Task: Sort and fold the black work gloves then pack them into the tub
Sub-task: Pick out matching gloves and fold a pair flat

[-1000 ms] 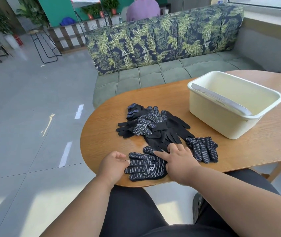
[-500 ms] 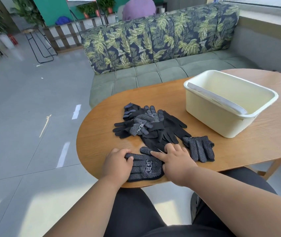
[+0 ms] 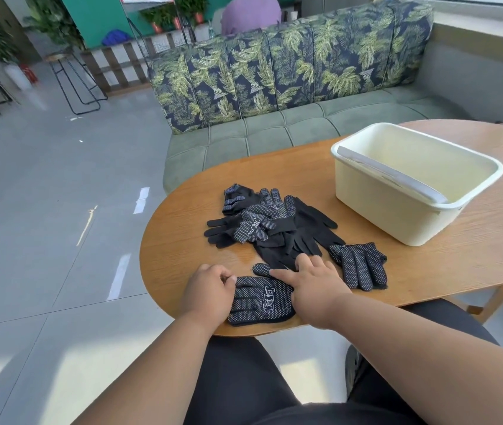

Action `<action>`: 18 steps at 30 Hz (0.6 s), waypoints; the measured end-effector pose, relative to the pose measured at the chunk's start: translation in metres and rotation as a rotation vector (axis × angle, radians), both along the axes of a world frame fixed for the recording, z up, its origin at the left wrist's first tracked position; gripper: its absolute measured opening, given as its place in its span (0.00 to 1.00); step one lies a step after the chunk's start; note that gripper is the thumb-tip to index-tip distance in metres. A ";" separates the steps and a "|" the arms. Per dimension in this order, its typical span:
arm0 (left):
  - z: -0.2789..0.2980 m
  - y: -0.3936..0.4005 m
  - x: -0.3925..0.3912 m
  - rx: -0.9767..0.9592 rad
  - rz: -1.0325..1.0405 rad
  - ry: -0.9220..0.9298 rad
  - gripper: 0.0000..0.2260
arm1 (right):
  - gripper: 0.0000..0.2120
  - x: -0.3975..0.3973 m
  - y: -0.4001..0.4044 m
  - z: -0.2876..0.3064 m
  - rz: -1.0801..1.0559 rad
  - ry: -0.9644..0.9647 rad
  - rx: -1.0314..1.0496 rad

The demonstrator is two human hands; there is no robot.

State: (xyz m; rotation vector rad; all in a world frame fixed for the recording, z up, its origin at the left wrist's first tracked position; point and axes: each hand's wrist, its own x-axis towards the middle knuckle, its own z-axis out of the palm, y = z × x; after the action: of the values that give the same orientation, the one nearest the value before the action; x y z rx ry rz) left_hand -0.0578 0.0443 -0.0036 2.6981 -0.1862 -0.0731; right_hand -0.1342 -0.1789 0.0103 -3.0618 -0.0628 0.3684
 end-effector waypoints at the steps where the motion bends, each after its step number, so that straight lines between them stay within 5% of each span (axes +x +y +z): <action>1: 0.001 -0.001 0.002 -0.018 -0.004 -0.001 0.06 | 0.38 0.000 0.000 0.001 0.003 0.004 0.002; 12: 0.001 -0.014 0.000 -0.005 -0.084 -0.061 0.06 | 0.26 -0.012 -0.014 -0.008 -0.082 -0.112 0.227; 18: -0.002 -0.033 -0.027 0.123 -0.386 -0.074 0.24 | 0.26 -0.014 -0.015 -0.010 -0.048 -0.129 0.150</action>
State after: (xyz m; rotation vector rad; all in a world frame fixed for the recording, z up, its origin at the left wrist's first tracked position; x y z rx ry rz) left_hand -0.0849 0.0113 -0.0052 2.7496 -0.7460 -0.1021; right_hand -0.1485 -0.1936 0.0007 -2.9288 -0.0209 0.1552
